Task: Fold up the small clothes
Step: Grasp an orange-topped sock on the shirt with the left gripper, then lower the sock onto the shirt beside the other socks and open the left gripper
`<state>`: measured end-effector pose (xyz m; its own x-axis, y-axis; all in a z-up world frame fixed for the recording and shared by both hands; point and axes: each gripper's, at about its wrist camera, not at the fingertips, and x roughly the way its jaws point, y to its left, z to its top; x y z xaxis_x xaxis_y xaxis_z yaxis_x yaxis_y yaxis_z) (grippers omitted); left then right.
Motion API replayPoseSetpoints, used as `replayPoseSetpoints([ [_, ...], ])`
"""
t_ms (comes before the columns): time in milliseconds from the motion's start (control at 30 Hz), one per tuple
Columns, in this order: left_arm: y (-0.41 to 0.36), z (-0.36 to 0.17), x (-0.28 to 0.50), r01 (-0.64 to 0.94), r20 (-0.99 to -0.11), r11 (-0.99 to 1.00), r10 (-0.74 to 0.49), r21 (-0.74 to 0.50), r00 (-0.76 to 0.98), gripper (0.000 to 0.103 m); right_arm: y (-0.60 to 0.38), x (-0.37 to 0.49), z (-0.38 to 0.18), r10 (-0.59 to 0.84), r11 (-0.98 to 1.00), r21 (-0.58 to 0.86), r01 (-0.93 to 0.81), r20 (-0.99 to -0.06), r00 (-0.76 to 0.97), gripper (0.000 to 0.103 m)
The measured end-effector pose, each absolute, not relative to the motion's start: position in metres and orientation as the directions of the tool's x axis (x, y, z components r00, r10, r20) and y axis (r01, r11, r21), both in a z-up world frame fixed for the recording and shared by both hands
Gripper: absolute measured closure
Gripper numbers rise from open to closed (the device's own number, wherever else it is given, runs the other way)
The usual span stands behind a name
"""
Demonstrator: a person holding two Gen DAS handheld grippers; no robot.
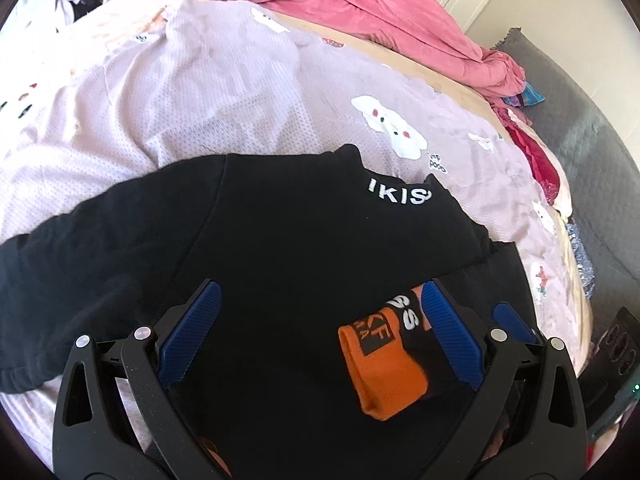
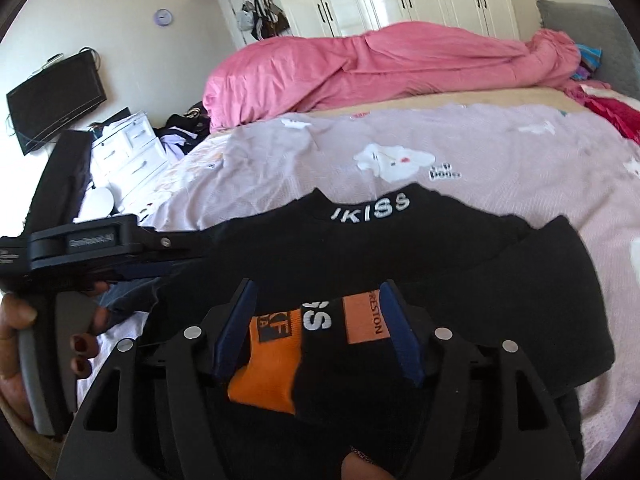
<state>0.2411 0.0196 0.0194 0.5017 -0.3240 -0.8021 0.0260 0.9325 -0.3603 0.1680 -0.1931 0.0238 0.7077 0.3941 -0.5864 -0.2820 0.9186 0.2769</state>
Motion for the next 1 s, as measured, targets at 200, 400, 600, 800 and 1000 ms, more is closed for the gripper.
replayPoseSetpoints([
  [200,0.002,0.001,0.238,0.082,-0.801,0.898,-0.423,-0.431,0.423,0.009,-0.233,0.178,0.028,0.334,0.929,0.337,-0.152,-0.588,0.737,0.040],
  [400,-0.027,-0.017,0.228,0.152,-0.809,0.894,-0.446,-0.421,0.382,0.021,-0.277,0.177,0.028,0.277,0.921,0.389,-0.034,-0.589,0.759,0.039],
  [600,-0.038,-0.040,0.227,0.134,-0.820,0.892,-0.450,-0.432,0.354,0.039,-0.305,0.173,0.028,0.237,0.911,0.411,0.035,-0.591,0.771,0.039],
  [800,-0.052,-0.038,0.223,0.174,-0.798,0.893,-0.450,-0.416,0.401,0.076,-0.321,0.172,0.026,0.217,0.899,0.430,0.078,-0.595,0.774,0.039],
  [1000,-0.058,-0.023,0.220,0.251,-0.769,0.883,-0.470,-0.397,0.434,0.094,-0.336,0.169,0.028,0.199,0.893,0.439,0.104,-0.589,0.783,0.039],
])
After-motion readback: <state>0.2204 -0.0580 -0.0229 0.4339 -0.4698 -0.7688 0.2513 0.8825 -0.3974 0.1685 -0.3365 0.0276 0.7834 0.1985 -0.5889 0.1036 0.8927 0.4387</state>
